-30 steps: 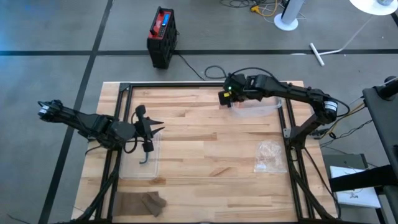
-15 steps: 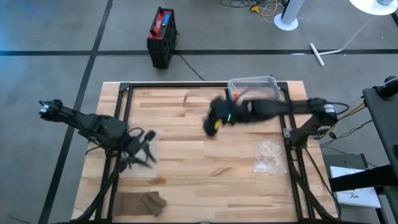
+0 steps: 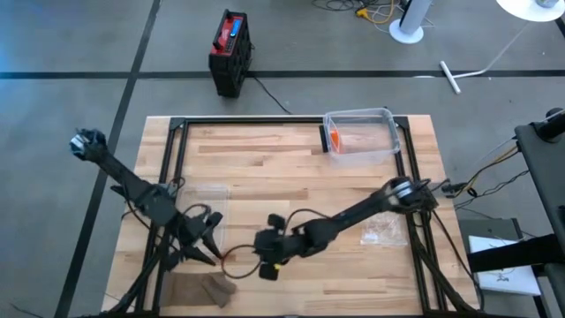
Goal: Roll bandage
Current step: Roll the brown bandage
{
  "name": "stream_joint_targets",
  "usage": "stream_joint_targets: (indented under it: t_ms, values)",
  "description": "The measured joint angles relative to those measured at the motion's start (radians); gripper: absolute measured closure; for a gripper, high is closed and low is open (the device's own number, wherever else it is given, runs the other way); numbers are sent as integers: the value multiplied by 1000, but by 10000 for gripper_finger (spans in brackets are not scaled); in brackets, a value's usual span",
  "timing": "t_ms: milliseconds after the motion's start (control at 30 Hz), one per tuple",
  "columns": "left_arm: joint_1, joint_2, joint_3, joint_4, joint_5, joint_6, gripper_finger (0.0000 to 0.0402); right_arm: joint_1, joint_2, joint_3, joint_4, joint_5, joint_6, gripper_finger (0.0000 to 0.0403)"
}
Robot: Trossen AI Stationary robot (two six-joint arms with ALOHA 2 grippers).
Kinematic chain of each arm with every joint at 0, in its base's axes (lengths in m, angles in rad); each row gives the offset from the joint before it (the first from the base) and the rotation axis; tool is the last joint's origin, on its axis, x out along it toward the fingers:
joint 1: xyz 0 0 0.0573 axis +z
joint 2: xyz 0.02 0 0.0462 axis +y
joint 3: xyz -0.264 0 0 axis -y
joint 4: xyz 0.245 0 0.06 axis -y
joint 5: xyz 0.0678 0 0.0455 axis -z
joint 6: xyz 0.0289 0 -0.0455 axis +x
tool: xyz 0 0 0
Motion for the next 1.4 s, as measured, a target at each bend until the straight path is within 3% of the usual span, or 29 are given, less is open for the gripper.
stream_joint_targets:
  t_ms: [167, 367, 567, 667, 800, 967, 1200, 1400]
  values:
    - [-132, 77, 4, -6, -141, -63, 304, -12, 131, 180, -14, -63, -197, 296]
    - [-209, 198, 24, 92, -258, -151, 311, -32, 232, 388, -160, -171, -349, 309]
    - [-261, 353, 46, 212, -265, -261, 312, -35, 267, 537, -492, -187, -408, 328]
    - [-290, 443, 75, 205, -252, -401, 314, -12, 247, 561, -690, -180, -386, 342]
    - [-314, 548, 121, 122, -193, -598, 316, 36, 181, 557, -799, -82, -352, 361]
    - [-307, 647, 205, -78, -237, -651, 302, 95, 134, 549, -816, 23, -284, 363]
    - [-277, 750, 351, -438, -286, -652, 270, 227, 74, 544, -928, 104, -141, 313]
    - [-272, 853, 440, -560, -197, -656, 255, 304, 72, 539, -927, 176, -65, 260]
